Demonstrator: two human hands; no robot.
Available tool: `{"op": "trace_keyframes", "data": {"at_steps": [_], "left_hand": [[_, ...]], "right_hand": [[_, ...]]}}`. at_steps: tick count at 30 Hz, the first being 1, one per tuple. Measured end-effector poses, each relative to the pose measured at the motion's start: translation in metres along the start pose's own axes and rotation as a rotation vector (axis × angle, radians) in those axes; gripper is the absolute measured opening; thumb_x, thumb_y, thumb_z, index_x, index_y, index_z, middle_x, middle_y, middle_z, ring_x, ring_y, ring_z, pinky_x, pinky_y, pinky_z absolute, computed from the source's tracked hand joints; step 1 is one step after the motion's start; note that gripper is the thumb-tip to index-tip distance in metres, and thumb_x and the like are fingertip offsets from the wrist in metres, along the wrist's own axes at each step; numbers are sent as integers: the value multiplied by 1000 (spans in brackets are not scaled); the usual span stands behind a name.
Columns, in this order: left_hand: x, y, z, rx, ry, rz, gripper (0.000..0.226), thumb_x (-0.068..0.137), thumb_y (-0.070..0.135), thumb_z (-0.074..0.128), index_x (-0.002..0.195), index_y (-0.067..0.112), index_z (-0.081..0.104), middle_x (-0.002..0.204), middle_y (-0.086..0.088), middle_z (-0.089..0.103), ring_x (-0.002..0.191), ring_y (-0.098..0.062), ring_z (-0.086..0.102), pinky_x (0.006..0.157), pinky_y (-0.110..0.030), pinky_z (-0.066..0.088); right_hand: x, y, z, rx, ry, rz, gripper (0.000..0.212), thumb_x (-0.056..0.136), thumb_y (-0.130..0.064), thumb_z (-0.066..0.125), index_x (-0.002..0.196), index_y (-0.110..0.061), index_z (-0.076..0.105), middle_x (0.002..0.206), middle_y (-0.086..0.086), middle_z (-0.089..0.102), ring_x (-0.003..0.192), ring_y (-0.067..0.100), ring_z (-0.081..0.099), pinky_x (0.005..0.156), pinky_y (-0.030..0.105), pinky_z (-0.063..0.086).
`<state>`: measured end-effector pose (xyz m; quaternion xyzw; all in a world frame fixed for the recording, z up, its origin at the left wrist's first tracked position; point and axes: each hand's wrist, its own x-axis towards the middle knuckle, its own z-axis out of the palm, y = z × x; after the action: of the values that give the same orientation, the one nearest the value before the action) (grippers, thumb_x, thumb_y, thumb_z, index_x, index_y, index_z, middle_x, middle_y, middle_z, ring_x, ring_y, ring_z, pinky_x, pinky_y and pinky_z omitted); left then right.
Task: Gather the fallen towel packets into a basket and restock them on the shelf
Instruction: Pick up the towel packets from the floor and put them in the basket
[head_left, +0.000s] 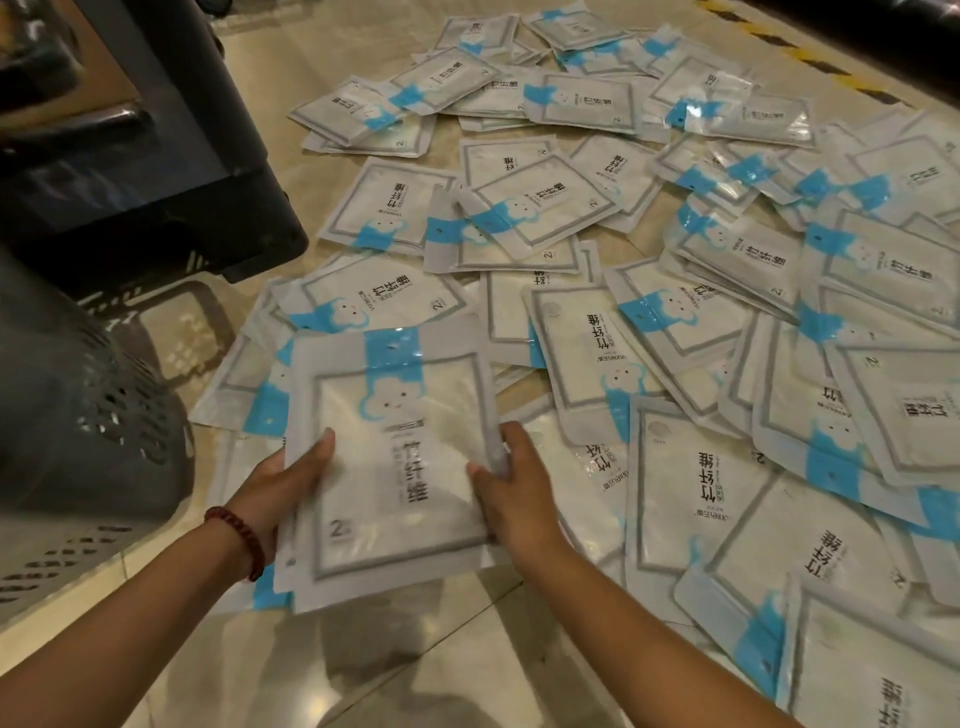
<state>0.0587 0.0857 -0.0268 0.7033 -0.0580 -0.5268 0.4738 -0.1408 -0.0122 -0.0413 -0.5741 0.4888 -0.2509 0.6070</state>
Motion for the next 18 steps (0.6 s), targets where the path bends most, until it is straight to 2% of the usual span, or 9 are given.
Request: {"op": "trace_keyframes", "data": {"at_steps": [3,5,7,8,11,13,15,16,18], "left_hand": [[-3,1,3,-12,-19,12,46,63,16,74,107,7,64,91,-15,73,78,-30,71,54,-34,57],[-5,1,7,-3,1,36,40,63,9,74,102,7,65,84,-13,74,71,-28,72,50,-32,56],[-6,0,12,0,24,74,34,64,6,74,97,7,65,78,-11,74,66,-24,71,46,-29,54],[-5,0,15,6,37,94,35,64,6,74,97,7,64,76,-9,74,64,-23,71,45,-28,53],[-2,0,23,14,86,117,38,62,7,77,97,8,63,73,-7,73,61,-21,71,44,-27,53],[0,0,26,20,115,127,36,65,6,77,97,9,62,75,-8,73,59,-18,70,42,-27,53],[3,0,27,8,132,138,32,68,4,76,97,10,62,78,-8,72,58,-17,70,42,-25,52],[4,0,27,-1,133,140,31,69,3,75,97,10,63,76,-7,72,58,-16,70,43,-25,52],[5,0,26,-1,130,147,31,68,4,75,96,10,63,71,-4,73,59,-17,70,43,-25,52]], "right_hand": [[-6,11,15,61,-112,76,23,93,-8,52,113,-16,46,96,-4,56,84,10,57,65,19,50],[-4,17,11,55,-127,152,13,92,-6,53,101,-13,47,86,-2,53,77,11,53,64,18,46],[-1,26,-4,-19,-59,165,14,88,-4,55,82,-15,48,75,-1,49,70,13,47,64,20,41],[1,31,-14,-69,-4,168,15,86,-4,55,79,-16,50,73,-2,50,69,13,48,63,19,41],[10,40,-49,-170,193,204,9,86,-9,58,87,-17,54,79,-6,56,77,13,54,62,17,41],[23,45,-72,-161,302,315,11,86,-16,63,86,-16,53,78,-1,55,76,16,52,61,20,37],[37,44,-86,-24,387,493,22,83,-20,69,72,-10,52,73,8,54,67,19,50,60,24,40],[43,42,-90,143,437,580,24,81,-19,72,71,-7,54,71,11,56,64,20,52,62,27,43],[52,34,-91,550,498,679,23,78,-12,76,88,0,59,80,15,62,72,23,61,70,30,52]]}}
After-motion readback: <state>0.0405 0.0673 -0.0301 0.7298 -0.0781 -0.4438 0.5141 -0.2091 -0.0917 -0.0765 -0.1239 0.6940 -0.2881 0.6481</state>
